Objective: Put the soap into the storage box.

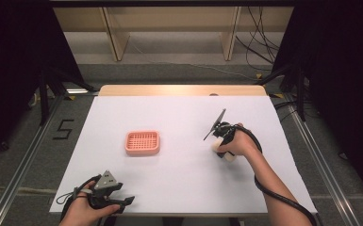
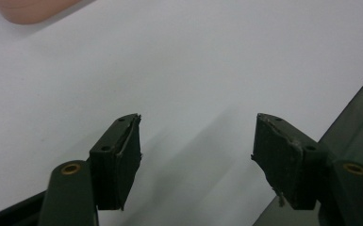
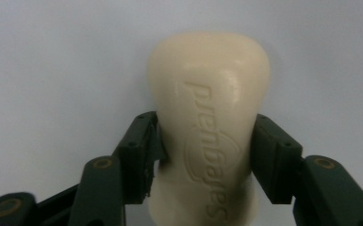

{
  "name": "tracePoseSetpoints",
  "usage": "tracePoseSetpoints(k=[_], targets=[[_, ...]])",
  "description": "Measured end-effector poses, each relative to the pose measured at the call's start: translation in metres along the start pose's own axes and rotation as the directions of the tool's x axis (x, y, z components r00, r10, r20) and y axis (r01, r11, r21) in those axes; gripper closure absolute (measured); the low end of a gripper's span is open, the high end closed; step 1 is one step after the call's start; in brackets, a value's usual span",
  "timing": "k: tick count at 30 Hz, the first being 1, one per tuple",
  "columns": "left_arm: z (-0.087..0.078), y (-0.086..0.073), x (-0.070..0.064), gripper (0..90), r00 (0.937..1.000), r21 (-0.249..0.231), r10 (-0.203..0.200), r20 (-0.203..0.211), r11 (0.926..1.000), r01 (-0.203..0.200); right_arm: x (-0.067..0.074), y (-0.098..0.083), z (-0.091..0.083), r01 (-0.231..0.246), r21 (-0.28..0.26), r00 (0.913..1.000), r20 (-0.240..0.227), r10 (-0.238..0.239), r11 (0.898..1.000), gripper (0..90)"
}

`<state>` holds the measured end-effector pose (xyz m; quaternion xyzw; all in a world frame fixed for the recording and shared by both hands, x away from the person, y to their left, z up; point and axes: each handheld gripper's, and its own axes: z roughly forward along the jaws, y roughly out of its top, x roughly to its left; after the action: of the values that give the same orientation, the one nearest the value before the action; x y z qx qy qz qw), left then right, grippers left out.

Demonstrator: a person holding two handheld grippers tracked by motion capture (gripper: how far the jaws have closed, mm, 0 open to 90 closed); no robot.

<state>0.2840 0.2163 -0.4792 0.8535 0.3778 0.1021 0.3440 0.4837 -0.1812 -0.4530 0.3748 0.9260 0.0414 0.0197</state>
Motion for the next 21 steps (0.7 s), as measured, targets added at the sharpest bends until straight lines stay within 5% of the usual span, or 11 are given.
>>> tracePoseSetpoints(k=[8,12,20,21], targets=[[0.0000,0.0001,0.0005,32.4,0.9999,0.003,0.008,-0.009,1.0000,-0.008,-0.0005,-0.0006,0.0005,0.016,0.001,0.9998,0.006,-0.016,1.000,49.8],[0.0006,-0.0003,-0.0005,32.3,0.9999,-0.002,-0.016,0.000,0.9999,0.016,0.0000,-0.0025,0.0011,-0.010,-0.020,1.0000,0.000,0.010,1.000,50.0],[0.0001,0.0001,0.0000,32.3,1.0000,0.000,0.000,-0.002,1.0000,0.000,-0.0012,-0.0077,-0.0004,-0.049,-0.023,0.9986,-0.021,0.049,0.999,50.3],[0.0001,0.0000,0.0000,32.3,1.0000,0.001,0.000,-0.002,1.0000,0.000,-0.0049,-0.0089,0.0005,-0.005,-0.039,0.9999,-0.015,0.005,0.999,50.4]])
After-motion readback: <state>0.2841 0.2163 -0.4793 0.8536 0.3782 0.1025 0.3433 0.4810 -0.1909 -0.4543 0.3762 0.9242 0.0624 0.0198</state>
